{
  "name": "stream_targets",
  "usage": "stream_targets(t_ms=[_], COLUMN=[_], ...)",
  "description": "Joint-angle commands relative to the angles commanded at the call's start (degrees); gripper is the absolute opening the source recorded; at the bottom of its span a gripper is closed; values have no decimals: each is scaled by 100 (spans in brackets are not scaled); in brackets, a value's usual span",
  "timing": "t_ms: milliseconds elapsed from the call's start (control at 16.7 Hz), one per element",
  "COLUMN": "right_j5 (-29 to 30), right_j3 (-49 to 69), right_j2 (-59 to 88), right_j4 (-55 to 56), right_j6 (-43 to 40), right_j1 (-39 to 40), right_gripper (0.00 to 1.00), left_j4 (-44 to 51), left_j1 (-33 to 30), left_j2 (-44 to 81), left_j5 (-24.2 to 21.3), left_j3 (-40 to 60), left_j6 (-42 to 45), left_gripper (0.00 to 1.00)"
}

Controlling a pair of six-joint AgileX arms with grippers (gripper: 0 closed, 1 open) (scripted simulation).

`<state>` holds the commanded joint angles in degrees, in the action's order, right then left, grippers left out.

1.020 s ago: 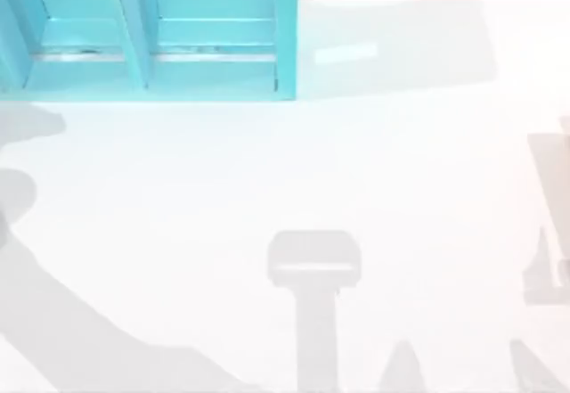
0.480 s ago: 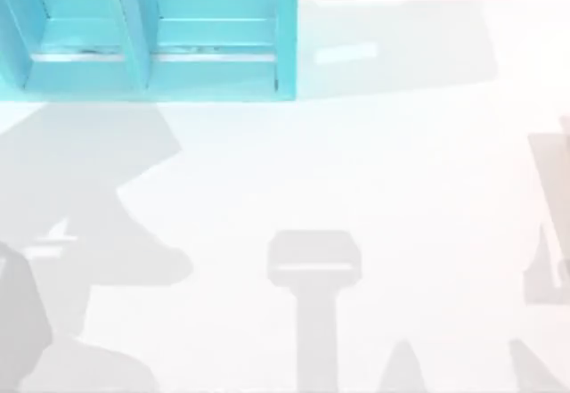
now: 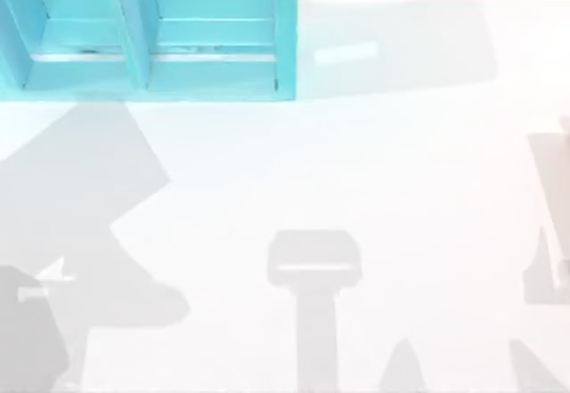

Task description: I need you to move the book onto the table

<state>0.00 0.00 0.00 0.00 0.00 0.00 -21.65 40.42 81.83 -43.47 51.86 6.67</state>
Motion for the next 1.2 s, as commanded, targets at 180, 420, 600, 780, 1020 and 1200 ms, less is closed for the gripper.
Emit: stream_targets(t_ms=[180,420,600,780,1020,1200], right_j5=[0,0,0,0,0,0], right_j3=[0,0,0,0,0,0], right_j2=[0,0,0,0,0,0], right_j4=[0,0,0,0,0,0], right_j6=[0,0,0,0,0,0], right_j1=[0,0,0,0,0,0], right_gripper=[100,100,100,100,100,100], left_j4=[33,546,1171,1791,2353,2539], left_j1=[-60,-552,-1240,-2173,-3780,-5190], left_j2=[77,586,1228,1927,2732,3141], left_j5=[49,637,1477,2582,4347,5795], left_j3=[-16,-131,-253,-268,-3,313], left_j6=[-47,-851,-2073,-3654,-6028,-7880], left_gripper=[0,0,0,0,0,0])
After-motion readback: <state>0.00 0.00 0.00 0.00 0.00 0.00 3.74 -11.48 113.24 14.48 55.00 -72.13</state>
